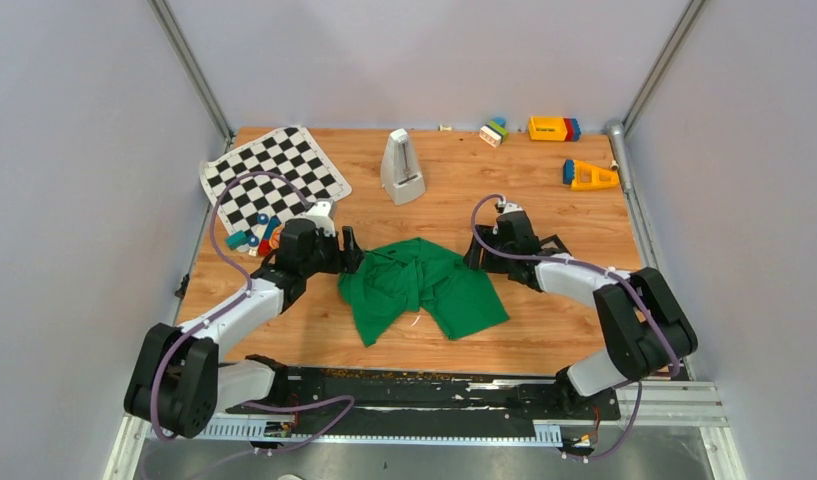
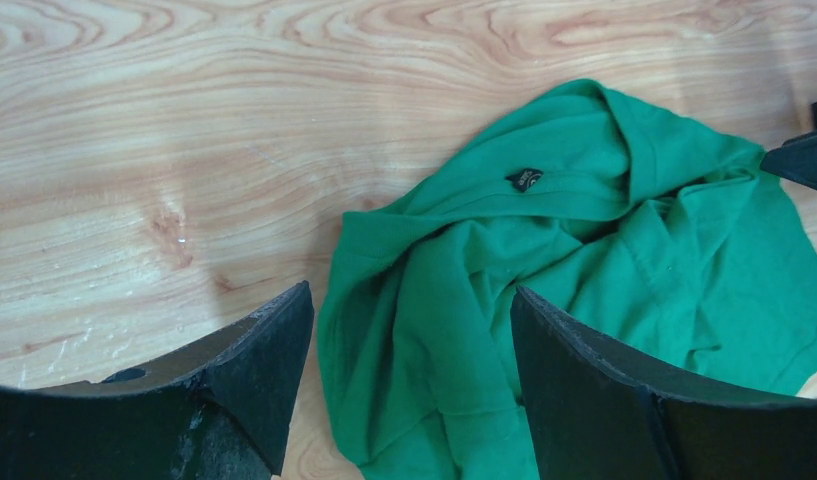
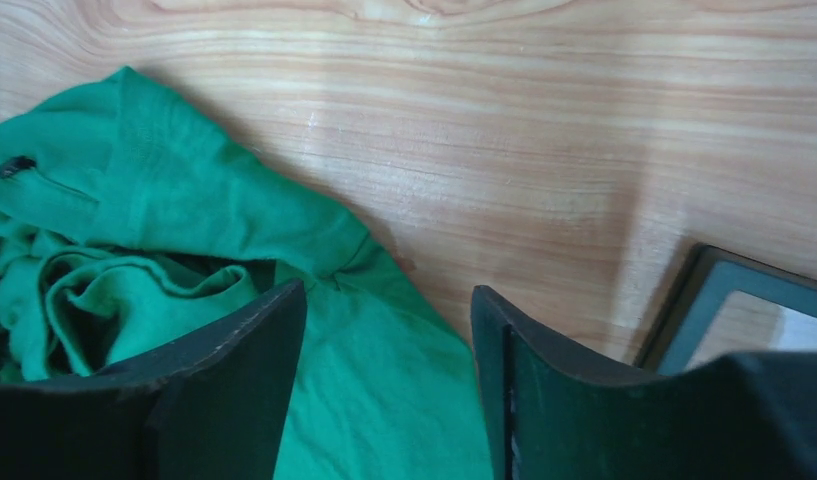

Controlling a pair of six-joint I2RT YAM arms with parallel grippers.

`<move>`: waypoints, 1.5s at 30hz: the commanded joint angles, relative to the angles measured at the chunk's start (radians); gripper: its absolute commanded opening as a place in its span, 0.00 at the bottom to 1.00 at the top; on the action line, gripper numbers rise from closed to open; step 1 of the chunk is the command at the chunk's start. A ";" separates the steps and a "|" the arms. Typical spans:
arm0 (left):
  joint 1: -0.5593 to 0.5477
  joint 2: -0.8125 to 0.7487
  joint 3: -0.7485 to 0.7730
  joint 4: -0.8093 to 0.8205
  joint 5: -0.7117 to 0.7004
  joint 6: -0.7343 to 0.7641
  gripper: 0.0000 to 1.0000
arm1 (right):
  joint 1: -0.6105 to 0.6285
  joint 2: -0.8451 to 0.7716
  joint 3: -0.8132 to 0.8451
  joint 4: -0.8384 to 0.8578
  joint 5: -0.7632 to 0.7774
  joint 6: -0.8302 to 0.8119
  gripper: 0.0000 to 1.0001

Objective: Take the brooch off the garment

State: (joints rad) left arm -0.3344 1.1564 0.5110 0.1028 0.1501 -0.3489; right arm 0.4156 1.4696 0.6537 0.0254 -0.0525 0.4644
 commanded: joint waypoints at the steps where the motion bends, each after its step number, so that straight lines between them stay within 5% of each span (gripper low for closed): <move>1: -0.006 0.050 0.058 -0.011 0.007 0.034 0.79 | 0.025 0.075 0.089 -0.063 -0.018 -0.042 0.57; 5: -0.006 0.077 0.070 -0.011 0.044 0.036 0.79 | 0.038 0.112 0.113 -0.074 -0.028 -0.049 0.42; 10: -0.005 0.142 0.095 -0.004 0.110 0.045 0.75 | 0.044 0.069 0.103 -0.062 -0.029 -0.049 0.00; 18: -0.005 0.263 0.152 -0.022 0.190 0.052 0.59 | 0.045 -0.024 0.049 -0.002 -0.010 -0.047 0.00; 20: -0.006 0.285 0.168 -0.041 0.189 0.055 0.49 | 0.045 -0.019 0.056 -0.006 -0.010 -0.046 0.00; 25: -0.006 0.263 0.173 -0.062 0.160 0.070 0.06 | 0.043 -0.067 0.053 -0.018 0.026 -0.043 0.00; 27: -0.005 0.222 0.172 -0.085 0.102 0.068 0.00 | 0.040 -0.100 0.079 -0.056 0.094 -0.030 0.00; 32: -0.003 0.126 0.348 -0.291 0.000 0.052 0.00 | 0.020 -0.116 0.358 -0.245 0.134 -0.051 0.00; 40: 0.039 0.115 0.968 -0.805 -0.145 0.113 0.00 | -0.007 -0.081 1.009 -0.592 0.125 -0.126 0.00; 45: 0.047 0.073 1.121 -0.906 -0.139 0.147 0.08 | -0.007 -0.191 1.063 -0.615 0.119 -0.117 0.00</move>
State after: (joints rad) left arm -0.2951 1.2919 1.5684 -0.6235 0.0422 -0.2562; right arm 0.4129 1.3628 1.7050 -0.4767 0.0498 0.3634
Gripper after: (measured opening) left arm 0.035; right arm 0.010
